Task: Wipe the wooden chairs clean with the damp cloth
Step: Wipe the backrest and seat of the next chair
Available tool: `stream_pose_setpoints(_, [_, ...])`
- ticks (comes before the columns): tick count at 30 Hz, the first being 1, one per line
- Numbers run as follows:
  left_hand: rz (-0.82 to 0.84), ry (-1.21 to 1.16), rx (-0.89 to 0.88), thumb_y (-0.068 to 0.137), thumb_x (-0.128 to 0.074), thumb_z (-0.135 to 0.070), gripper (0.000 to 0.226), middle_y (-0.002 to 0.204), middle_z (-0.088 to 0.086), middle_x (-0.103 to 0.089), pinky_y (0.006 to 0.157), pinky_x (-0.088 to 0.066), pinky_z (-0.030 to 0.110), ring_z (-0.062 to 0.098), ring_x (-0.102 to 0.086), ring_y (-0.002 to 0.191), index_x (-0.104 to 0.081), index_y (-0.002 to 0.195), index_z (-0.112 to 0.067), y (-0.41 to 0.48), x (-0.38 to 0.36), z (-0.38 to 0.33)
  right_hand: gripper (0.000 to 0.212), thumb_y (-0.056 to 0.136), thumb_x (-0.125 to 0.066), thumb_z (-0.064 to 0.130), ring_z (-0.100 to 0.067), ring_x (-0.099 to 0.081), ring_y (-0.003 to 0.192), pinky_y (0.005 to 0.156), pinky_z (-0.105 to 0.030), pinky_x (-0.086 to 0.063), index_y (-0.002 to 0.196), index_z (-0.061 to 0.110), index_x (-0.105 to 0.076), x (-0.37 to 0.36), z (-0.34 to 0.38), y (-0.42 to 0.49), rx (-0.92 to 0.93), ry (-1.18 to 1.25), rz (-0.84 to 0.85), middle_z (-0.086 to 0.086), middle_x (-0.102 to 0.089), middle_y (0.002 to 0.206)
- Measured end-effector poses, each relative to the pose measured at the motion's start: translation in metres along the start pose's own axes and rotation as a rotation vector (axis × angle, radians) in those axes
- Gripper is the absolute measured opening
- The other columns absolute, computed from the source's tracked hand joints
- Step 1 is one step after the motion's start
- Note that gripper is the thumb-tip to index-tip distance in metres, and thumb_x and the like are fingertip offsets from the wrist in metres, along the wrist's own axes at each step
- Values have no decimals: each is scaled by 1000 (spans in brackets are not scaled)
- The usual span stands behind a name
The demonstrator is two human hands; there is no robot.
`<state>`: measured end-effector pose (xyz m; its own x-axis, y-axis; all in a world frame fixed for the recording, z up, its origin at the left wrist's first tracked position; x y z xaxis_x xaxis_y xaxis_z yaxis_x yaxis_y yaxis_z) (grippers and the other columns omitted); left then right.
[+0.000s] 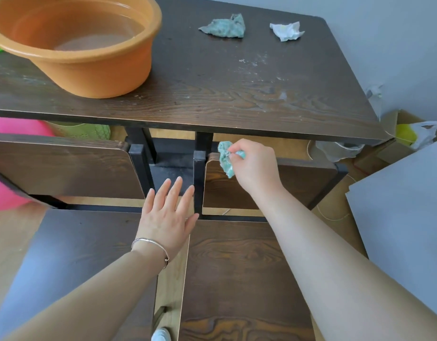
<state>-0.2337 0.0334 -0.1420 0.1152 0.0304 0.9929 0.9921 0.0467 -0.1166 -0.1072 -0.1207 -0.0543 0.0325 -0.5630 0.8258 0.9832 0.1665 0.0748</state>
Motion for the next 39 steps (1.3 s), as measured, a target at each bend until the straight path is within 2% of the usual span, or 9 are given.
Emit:
stream_pose_setpoints(3, [-4,4,26,93,-27,-55,63,155,10,-28,114,-25,54,34,-23,143,-31,147,-23,-3,0,8,23,93,-63,27,-15,-61,109,64,-5,-41,116,23,-66,-22,22,7,34,72,66,-1,-63,121])
stream_pose_setpoints(9, [-20,-20,53,92,-27,-53,62,153,11,-32,112,-27,56,35,-28,141,-34,145,-21,-10,1,14,37,95,-61,29,-18,-57,108,87,-25,-52,130,17,-62,-42,47,8,175,-47,135,-6,-59,122])
stream_pose_setpoints(19, [1,-23,45,92,-20,-56,65,156,9,-27,115,-22,54,33,-22,144,-30,147,-24,-11,-3,5,24,95,-61,23,-16,-58,99,80,-27,-56,113,10,-70,-35,43,-5,441,-170,111,-6,-61,107])
stream_pose_setpoints(21, [0,-23,39,92,-17,-56,66,156,9,-27,115,-21,54,33,-22,144,-30,148,-23,-10,-2,3,24,95,-61,26,-12,-57,98,78,-18,-52,113,12,-68,-31,32,-4,404,-177,114,-4,-60,109])
stream_pose_setpoints(23, [1,-28,35,92,-17,-56,66,156,10,-27,115,-22,55,33,-22,144,-30,148,-23,-8,-1,1,25,94,-61,31,-5,-52,94,71,-4,-41,114,16,-65,-23,14,-1,318,-174,109,2,-58,109])
stream_pose_setpoints(25, [4,-32,33,92,-15,-56,67,156,9,-27,115,-22,55,33,-21,144,-30,148,-23,-7,0,-3,25,94,-60,33,-1,-49,93,65,1,-33,114,19,-64,-11,-5,-1,242,-160,96,7,-54,105])
stream_pose_setpoints(30, [-1,-41,7,89,-4,-58,72,158,7,-20,117,-16,53,31,-14,146,-22,150,-26,-3,4,-23,25,94,-61,30,-3,-52,95,65,1,-35,115,17,-65,19,-43,-4,131,-125,49,4,-57,111])
stream_pose_setpoints(34, [-1,-40,-11,91,-13,-57,67,156,9,-25,116,-19,53,32,-19,145,-27,149,-24,0,1,-42,25,93,-62,28,-8,-57,102,66,0,-35,114,16,-67,43,-73,-8,93,-150,10,1,-58,112])
stream_pose_setpoints(39, [-26,-41,-52,92,-29,-53,62,153,10,-32,113,-26,55,34,-26,142,-35,145,-22,4,-4,-67,24,95,-61,23,-6,-52,95,66,-4,-36,114,12,-69,80,-123,-9,45,-204,-37,-2,-57,109])
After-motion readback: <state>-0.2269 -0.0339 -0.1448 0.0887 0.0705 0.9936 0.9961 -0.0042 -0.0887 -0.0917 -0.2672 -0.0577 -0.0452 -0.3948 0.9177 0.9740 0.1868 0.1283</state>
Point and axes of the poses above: each hand's wrist, its own y-axis towards the middle knuckle, its own x-axis out of the back of the hand, z = x × y, the point moved 7 cm from there along y, towards the middle knuckle
